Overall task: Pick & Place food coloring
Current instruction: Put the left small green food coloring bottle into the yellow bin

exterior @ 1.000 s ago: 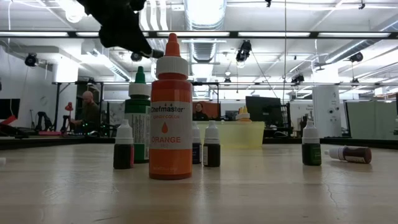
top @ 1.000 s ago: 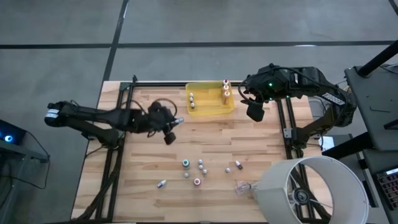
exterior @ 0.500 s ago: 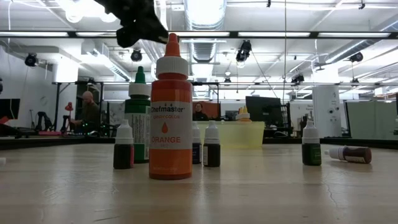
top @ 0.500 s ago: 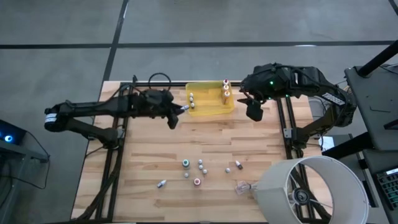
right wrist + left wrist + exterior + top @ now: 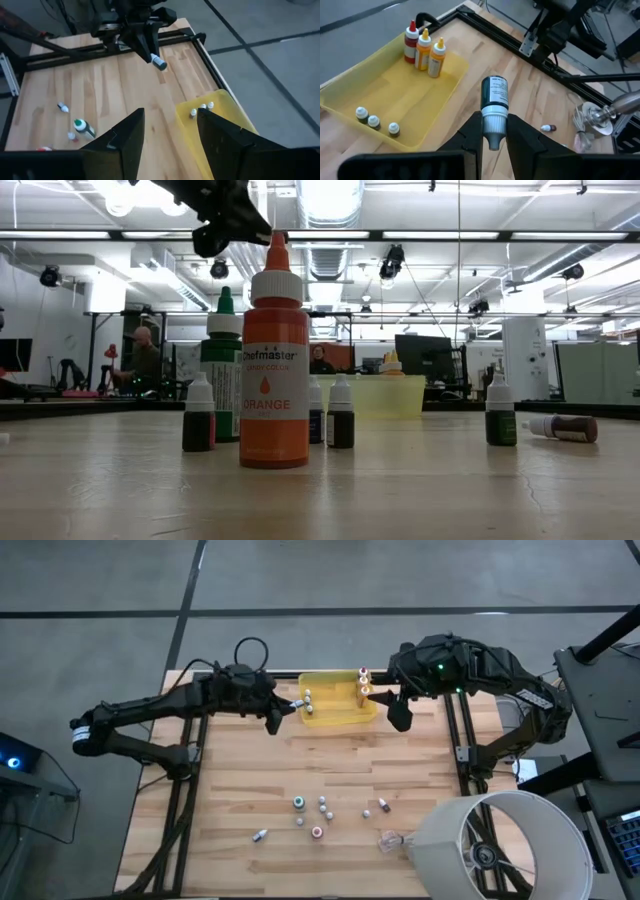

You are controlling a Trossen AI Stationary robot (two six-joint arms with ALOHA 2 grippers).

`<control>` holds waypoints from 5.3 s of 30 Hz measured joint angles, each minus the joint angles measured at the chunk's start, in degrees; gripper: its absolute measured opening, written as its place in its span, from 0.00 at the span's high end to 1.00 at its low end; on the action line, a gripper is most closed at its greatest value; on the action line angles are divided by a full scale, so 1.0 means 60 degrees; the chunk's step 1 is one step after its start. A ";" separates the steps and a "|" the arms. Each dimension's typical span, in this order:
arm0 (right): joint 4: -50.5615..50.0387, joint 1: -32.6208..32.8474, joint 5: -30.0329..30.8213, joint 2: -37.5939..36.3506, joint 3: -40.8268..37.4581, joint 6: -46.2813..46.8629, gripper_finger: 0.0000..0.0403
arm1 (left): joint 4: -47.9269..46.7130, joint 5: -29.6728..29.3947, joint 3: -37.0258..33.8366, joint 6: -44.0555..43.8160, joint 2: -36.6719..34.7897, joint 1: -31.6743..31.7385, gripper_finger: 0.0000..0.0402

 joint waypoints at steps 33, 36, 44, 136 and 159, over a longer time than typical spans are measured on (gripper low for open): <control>-0.0537 0.0000 -0.0019 0.0004 0.0003 0.0244 0.57 | -0.4773 0.1725 0.6827 -0.0373 0.6099 0.1699 0.89; -0.0560 0.0000 -0.0015 0.0011 0.0002 0.0241 0.57 | -0.5414 0.1732 0.7387 -0.0825 0.6524 0.1864 0.89; -0.0703 0.0000 -0.0015 0.0011 0.0002 0.0206 0.57 | -0.7234 0.1728 0.8831 -0.1166 0.7615 0.2315 0.89; -0.1204 0.0000 -0.0005 0.0000 0.0003 -0.0185 0.57 | -1.0118 0.3001 0.9923 -0.2665 0.9927 0.2983 0.89; -0.1200 0.0000 -0.0001 0.0000 0.0003 -0.0281 0.57 | -0.9497 0.3185 0.9231 -0.2461 1.0010 0.2631 0.89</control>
